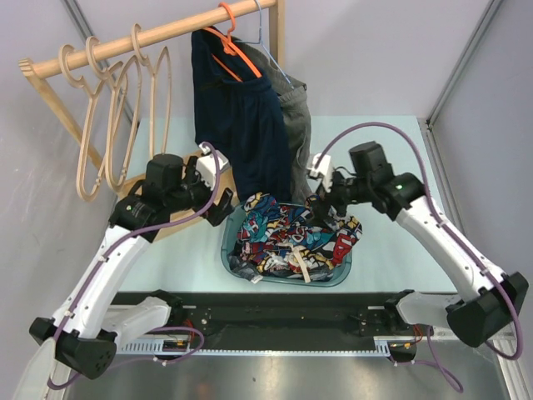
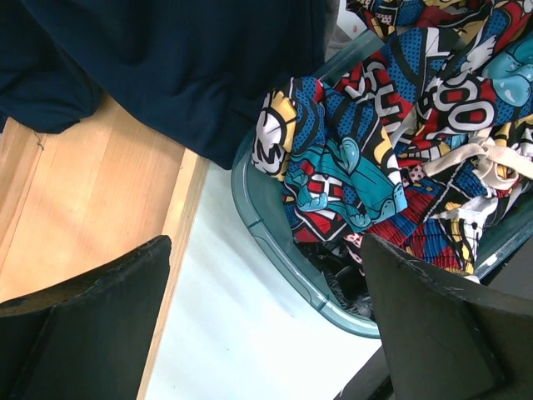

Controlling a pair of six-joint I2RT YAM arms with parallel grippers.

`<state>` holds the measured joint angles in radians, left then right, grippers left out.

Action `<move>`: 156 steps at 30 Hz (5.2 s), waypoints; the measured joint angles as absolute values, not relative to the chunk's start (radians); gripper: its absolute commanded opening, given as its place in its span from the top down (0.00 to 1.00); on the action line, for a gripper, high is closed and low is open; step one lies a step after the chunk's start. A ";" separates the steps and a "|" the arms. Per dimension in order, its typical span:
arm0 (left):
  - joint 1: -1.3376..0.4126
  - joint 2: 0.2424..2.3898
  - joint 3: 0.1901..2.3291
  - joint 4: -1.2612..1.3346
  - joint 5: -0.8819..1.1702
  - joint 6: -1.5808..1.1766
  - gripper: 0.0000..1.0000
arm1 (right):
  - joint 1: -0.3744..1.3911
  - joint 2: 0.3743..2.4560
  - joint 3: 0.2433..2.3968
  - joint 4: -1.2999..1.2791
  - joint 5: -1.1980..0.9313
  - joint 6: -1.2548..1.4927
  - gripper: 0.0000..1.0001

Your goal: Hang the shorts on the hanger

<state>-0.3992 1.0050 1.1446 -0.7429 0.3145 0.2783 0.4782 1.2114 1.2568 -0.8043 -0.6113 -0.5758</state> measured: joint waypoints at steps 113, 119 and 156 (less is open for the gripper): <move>-0.547 1.512 0.938 0.042 0.744 -0.288 0.12 | 0.719 0.749 1.344 -1.308 -0.360 -0.729 1.00; -0.622 1.606 1.025 -0.003 0.722 -0.261 0.12 | 0.719 0.711 1.288 -1.351 -0.290 -0.745 1.00; -0.906 1.110 1.034 -0.360 0.399 0.277 0.52 | 0.290 1.045 1.263 -0.987 -0.599 -0.551 0.06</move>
